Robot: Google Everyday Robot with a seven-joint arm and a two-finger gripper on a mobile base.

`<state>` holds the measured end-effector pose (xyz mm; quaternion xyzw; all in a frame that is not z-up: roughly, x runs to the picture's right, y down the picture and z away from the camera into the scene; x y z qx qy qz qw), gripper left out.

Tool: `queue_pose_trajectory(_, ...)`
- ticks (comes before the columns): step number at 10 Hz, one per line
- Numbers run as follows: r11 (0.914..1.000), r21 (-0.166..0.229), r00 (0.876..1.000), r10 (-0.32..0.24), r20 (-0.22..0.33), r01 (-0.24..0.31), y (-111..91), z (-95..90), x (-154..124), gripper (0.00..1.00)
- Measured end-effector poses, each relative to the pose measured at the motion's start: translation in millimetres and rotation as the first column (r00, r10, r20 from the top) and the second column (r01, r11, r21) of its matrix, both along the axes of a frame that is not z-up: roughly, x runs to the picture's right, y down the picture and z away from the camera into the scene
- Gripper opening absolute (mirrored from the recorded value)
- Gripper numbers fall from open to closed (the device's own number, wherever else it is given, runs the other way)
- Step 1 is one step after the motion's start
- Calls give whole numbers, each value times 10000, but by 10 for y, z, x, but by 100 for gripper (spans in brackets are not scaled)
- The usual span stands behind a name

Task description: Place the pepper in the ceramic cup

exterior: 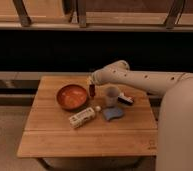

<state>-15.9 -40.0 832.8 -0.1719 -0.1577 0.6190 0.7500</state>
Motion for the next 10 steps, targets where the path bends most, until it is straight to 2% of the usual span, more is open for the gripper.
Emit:
queue_pose_trajectory(2,9966,818,9994,98,-345,-70,47,-162,410,0)
queue_pose_trajectory(4,9874,1542,9973,458,-569,-365,-82,-265,786,0)
queue_pose_trajectory(6,9764,2064,9956,759,-556,-630,-302,-338,931,0)
queue_pose_trajectory(8,9674,2424,9944,889,-565,-727,-493,-447,991,0)
queue_pose_trajectory(9,9642,2563,9944,860,-608,-678,-566,-497,1006,0)
queue_pose_trajectory(10,9648,2570,9944,771,-727,-561,-580,-486,1029,0)
